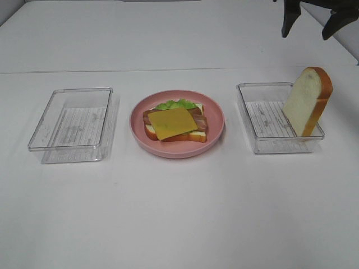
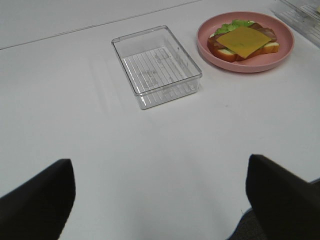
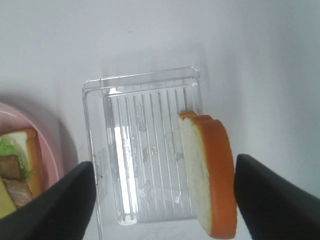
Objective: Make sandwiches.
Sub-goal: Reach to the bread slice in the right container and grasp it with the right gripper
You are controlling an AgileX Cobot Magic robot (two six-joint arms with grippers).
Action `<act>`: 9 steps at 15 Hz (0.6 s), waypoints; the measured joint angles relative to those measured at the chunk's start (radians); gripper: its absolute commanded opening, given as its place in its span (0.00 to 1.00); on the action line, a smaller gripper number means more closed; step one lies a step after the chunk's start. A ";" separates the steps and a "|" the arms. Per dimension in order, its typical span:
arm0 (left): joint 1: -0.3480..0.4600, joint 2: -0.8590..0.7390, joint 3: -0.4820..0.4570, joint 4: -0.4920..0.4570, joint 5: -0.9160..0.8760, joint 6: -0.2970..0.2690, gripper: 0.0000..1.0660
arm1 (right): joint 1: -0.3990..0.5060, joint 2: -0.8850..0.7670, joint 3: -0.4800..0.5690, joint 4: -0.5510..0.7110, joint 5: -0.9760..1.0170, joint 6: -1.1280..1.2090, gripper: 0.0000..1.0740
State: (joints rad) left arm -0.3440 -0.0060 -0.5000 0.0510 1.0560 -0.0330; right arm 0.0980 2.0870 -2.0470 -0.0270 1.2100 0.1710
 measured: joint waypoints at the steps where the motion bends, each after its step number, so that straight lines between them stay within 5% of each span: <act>1: 0.000 0.000 0.000 0.000 0.000 0.000 0.82 | -0.035 -0.002 0.000 0.045 0.000 -0.022 0.68; 9: 0.000 0.000 0.000 0.000 0.000 0.000 0.82 | -0.104 0.016 0.186 0.108 0.010 -0.103 0.68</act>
State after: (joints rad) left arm -0.3440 -0.0060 -0.5000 0.0510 1.0560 -0.0330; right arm -0.0060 2.1030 -1.8610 0.0810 1.2200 0.0680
